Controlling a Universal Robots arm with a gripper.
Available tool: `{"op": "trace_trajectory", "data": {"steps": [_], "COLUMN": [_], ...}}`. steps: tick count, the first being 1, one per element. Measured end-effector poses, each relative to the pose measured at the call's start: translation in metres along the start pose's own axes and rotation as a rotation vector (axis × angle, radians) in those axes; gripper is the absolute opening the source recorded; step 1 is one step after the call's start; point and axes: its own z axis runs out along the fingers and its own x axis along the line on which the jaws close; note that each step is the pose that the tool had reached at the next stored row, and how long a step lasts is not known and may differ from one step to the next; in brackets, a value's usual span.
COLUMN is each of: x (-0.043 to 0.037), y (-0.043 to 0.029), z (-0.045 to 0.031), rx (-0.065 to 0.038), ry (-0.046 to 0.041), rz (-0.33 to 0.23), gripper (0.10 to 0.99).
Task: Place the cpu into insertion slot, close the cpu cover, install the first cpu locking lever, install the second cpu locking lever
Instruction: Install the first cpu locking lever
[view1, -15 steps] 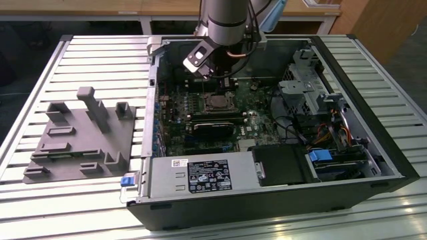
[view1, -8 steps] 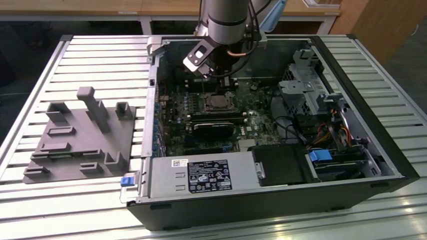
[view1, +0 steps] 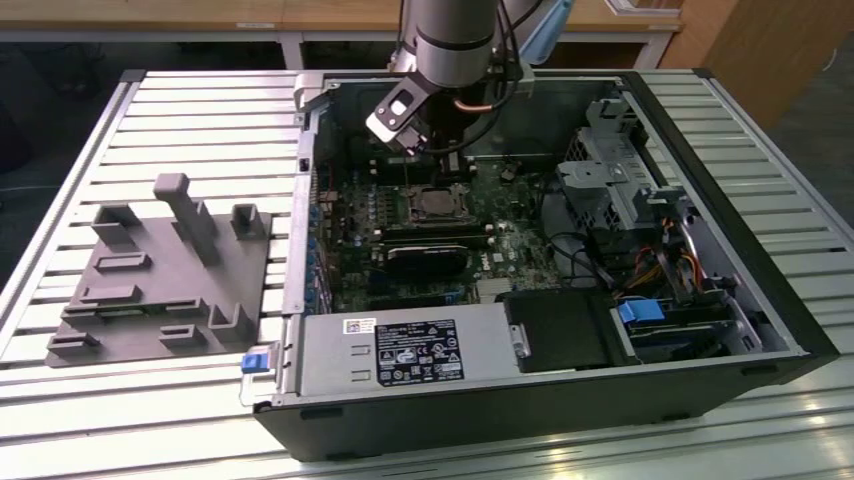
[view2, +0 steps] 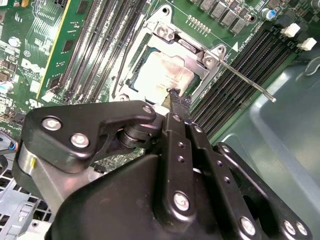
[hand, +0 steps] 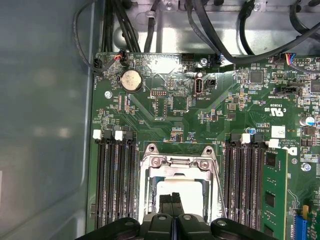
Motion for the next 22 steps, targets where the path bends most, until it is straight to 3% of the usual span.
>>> {"op": "trace_trajectory", "data": {"steps": [9, 22], "x": [0.0002, 0.0014], "y": [0.0001, 0.0011], "z": [-0.0027, -0.0223], "rx": [0.000, 0.000], "ry": [0.0002, 0.0005], "rz": [0.000, 0.000], "gripper": [0.106, 0.106]}}
